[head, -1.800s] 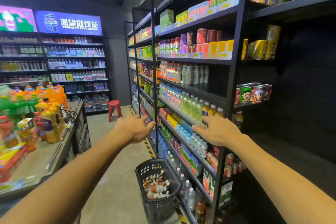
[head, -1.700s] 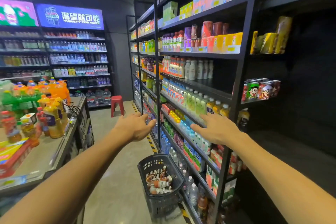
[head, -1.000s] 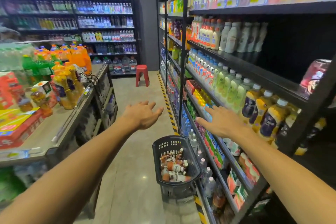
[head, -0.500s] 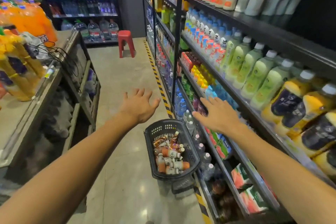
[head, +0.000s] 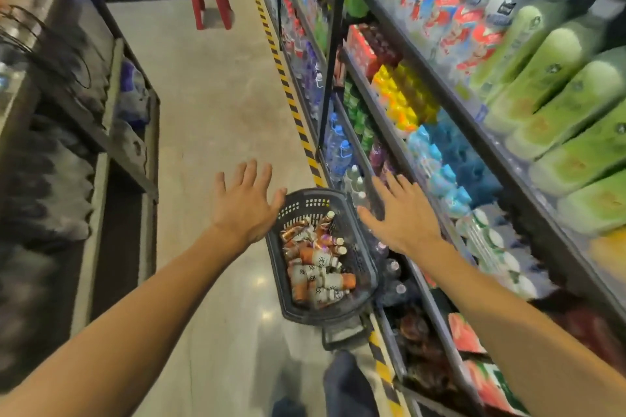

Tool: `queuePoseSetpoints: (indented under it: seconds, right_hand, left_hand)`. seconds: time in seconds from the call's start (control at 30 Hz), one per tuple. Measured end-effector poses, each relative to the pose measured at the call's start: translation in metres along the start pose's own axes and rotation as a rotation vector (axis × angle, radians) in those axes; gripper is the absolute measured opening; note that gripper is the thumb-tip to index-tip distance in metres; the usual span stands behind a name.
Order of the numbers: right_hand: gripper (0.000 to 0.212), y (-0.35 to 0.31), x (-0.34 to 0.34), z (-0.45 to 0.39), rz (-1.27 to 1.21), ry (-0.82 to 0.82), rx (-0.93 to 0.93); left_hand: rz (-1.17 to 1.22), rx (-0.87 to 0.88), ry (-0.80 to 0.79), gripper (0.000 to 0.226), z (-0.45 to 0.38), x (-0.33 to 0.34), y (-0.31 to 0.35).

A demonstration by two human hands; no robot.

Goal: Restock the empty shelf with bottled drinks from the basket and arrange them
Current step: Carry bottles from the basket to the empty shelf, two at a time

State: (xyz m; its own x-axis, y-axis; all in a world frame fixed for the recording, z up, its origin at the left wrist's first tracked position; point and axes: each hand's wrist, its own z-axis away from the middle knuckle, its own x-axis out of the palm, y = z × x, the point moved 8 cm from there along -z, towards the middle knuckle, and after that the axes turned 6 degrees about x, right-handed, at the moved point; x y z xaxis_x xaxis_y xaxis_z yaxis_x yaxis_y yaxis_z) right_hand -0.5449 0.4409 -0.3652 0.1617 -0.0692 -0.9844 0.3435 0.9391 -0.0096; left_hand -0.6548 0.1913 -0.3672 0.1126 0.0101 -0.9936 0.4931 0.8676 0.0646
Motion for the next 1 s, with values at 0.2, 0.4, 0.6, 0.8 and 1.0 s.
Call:
queuePoseSetpoints:
  seconds: [0.2, 0.4, 0.6, 0.8, 1.0]
  right_hand:
    - [0.083, 0.006, 0.085, -0.072, 0.064, -0.091, -0.065]
    - [0.078, 0.011, 0.181, -0.123, -0.053, -0.065, -0.160]
    - [0.091, 0.014, 0.326, -0.148, 0.039, -0.237, -0.188]
    - [0.091, 0.013, 0.474, -0.163, 0.036, -0.423, -0.188]
    - [0.093, 0.009, 0.594, -0.185, -0.057, -0.543, -0.230]
  left_hand:
    - [-0.011, -0.074, -0.062, 0.070, -0.038, 0.094, -0.006]
    - [-0.003, -0.064, -0.200, 0.073, -0.061, 0.215, 0.008]
    - [0.188, -0.060, -0.339, 0.073, -0.073, 0.372, 0.026]
    - [0.328, -0.052, -0.427, 0.075, -0.083, 0.515, 0.038]
    - [0.335, -0.151, -0.526, 0.088, -0.092, 0.629, 0.042]
